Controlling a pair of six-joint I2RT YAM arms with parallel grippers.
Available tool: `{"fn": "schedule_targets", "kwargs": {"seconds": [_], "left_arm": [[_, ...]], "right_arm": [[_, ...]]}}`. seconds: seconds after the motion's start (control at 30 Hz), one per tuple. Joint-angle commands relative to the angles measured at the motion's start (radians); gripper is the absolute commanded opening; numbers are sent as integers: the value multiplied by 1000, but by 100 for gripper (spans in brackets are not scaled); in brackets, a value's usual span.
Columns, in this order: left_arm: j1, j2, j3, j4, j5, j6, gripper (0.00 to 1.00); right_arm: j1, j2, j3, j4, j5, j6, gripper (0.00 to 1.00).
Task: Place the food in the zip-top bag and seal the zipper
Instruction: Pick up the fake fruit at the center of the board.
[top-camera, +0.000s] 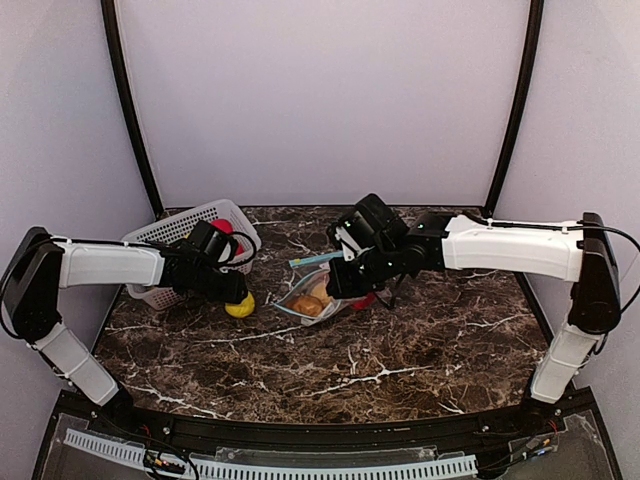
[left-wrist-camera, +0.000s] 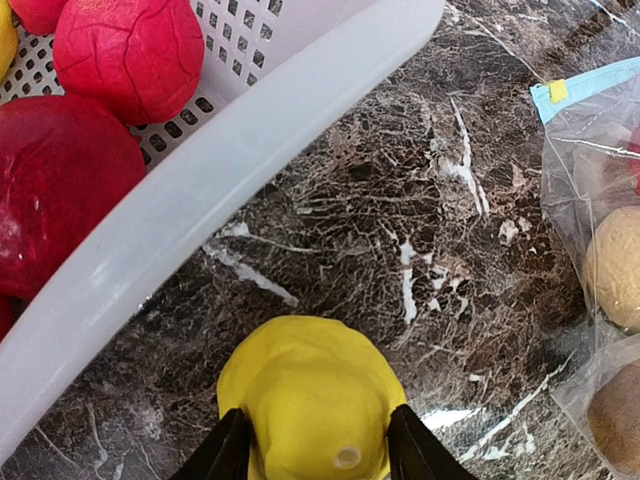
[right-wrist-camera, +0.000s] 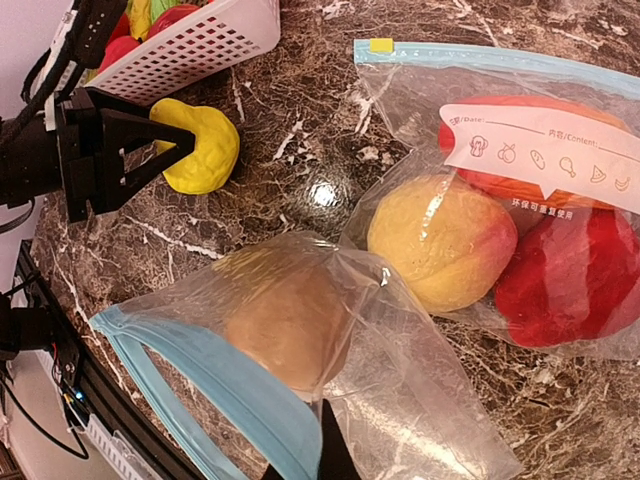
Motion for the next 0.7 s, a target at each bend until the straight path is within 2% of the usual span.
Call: {"fn": "schedule_targets", "kwargs": {"seconds": [0.0,0.17,0.3,0.4,0.57,0.67], "left_arm": [[4,19,31,-25,-22,22,49],[4,38,51,-30,-36,29,50],[4,38,54,-31,-45,29,40],[4,13,41,-34,-46,22,37],[4,-161,-34,18,-29,32,33],[1,-309,-95,68,86,47,33]], "right_arm": [[-7,-34,-16,19,8,8,0],[-7,-37,-19,18,11,9,0],[-7,-39,-20,18,13,10,0],[-7,-43,-20,19,15,10,0],[-7,-46,-15,18,12,9,0],[-7,-43,-6,18,-5,7,0]]}}
